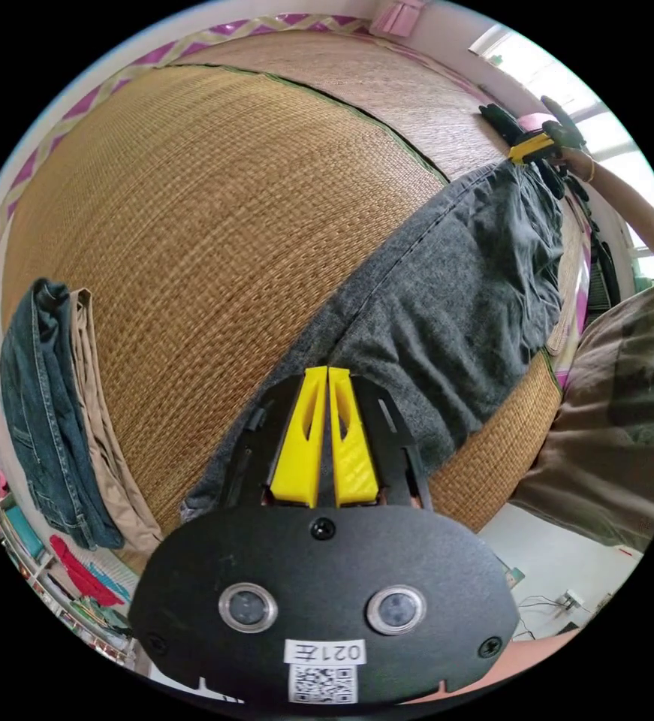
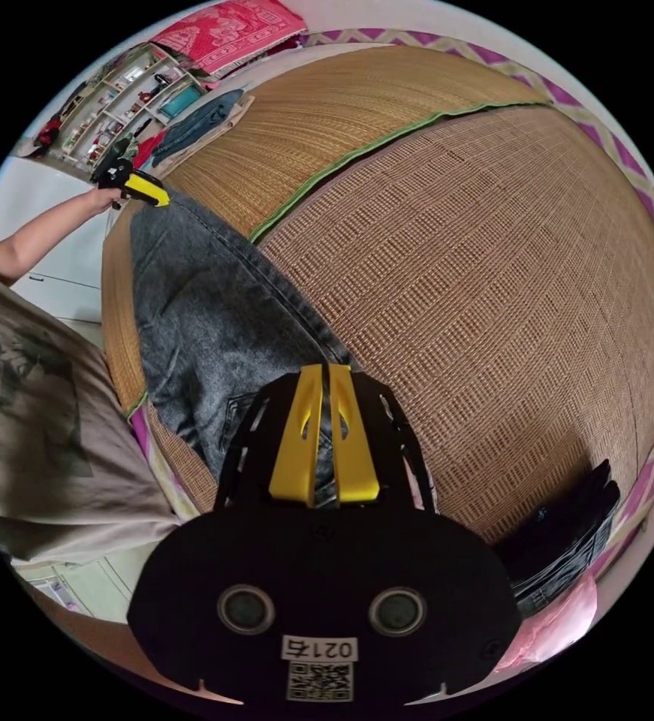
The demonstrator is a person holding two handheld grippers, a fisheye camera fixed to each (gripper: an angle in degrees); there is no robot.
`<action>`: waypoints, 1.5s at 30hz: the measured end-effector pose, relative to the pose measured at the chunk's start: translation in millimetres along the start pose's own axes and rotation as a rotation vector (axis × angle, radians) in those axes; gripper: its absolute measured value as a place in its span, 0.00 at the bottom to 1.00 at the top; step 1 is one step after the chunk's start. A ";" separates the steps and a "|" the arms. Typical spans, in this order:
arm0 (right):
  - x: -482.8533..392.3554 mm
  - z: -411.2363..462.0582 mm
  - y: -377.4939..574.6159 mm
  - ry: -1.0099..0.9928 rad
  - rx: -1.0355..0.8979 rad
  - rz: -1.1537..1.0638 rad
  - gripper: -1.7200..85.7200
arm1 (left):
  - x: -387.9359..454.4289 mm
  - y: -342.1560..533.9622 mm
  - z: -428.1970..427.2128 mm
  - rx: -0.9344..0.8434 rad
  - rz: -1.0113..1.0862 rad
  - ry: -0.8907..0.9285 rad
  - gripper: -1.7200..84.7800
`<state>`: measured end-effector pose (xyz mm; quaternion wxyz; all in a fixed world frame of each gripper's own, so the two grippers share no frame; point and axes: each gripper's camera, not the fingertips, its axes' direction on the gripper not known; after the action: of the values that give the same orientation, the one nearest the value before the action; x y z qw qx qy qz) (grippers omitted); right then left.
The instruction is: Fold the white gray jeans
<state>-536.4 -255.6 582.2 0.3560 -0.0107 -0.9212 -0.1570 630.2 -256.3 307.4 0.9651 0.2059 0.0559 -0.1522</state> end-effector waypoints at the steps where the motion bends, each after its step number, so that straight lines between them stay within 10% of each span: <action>1: 2.0 -7.7 -1.1 -0.014 0.002 -0.007 0.02 | 1.0 -2.6 -11.4 0.016 0.004 0.001 0.01; 18: 49.3 -30.5 29.3 -0.062 0.064 0.251 0.01 | -43.0 54.2 -17.6 0.184 -0.292 0.215 0.01; 25: 5.5 5.7 73.6 0.217 -0.017 0.283 0.01 | 60.9 69.8 2.0 0.144 -0.126 -0.166 0.01; 30: 2.3 11.0 97.4 0.259 0.001 0.347 0.01 | 2.6 155.7 -14.8 0.244 -0.691 -0.282 0.01; 38: -43.3 -56.5 188.8 0.140 0.239 0.412 0.01 | 9.5 354.2 -47.8 0.395 -0.758 -0.095 0.02; 45: -81.6 -41.9 246.7 -0.020 0.280 0.474 0.01 | 28.1 558.8 24.8 0.691 -1.387 0.239 0.12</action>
<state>-415.7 -26.1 627.1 0.3718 -0.1779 -0.9091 0.0598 834.9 211.3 537.7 0.5185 0.4275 0.2245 -0.7057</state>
